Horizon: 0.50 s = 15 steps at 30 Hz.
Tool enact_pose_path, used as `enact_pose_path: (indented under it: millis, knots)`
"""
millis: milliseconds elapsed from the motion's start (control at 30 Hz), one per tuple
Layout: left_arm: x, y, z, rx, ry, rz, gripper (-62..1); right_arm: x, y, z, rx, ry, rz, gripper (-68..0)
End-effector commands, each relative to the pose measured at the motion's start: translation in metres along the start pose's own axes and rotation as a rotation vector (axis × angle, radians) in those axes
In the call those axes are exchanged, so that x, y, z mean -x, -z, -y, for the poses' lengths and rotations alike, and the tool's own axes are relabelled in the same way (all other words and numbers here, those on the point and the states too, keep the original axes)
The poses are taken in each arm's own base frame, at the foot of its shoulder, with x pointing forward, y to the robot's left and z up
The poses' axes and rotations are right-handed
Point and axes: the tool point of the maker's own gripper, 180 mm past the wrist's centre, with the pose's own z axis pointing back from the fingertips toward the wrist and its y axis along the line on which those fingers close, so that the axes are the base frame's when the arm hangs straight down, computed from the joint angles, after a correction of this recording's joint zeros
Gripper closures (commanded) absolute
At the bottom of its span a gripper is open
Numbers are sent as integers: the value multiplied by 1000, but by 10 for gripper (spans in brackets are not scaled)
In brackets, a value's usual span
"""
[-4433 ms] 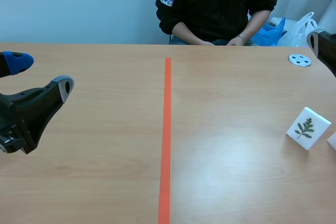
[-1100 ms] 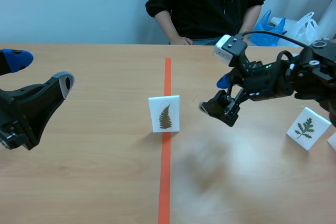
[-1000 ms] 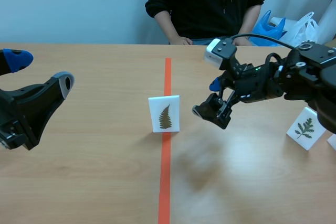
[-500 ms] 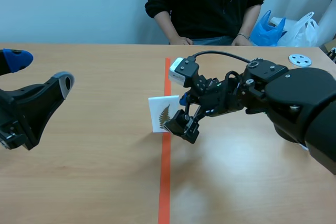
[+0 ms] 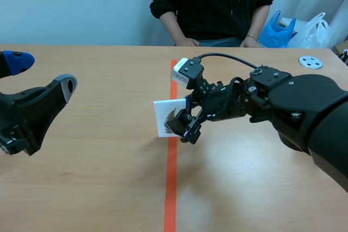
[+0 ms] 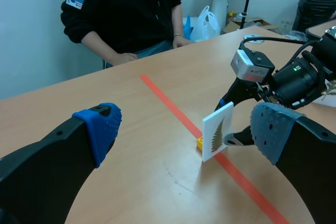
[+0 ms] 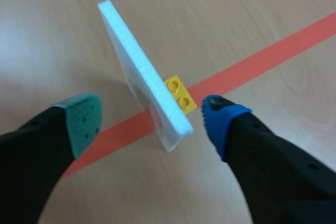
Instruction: Sort the leaf by its shape. The table is split by an orange tape line. A compound leaf with several leaflets goes to the left side, a simple leaf with one blade goes to the right side. Return to the home posture when a red brick is placed on the table.
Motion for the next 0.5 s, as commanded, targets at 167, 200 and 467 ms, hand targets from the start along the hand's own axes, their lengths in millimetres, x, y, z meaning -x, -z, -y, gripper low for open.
enact_pose_path:
  millis: [167, 200, 467]
  knots:
    - [-6, 0, -1, -4, -8, 27, -529, -19, -5, 13, 24, -16, 45, -322]
    - [-6, 0, -1, -4, -8, 27, -529, -19, -5, 13, 24, -16, 47, -302]
    - [-6, 0, -1, -4, -8, 27, -529, -24, -2, 10, 17, -14, 63, -161]
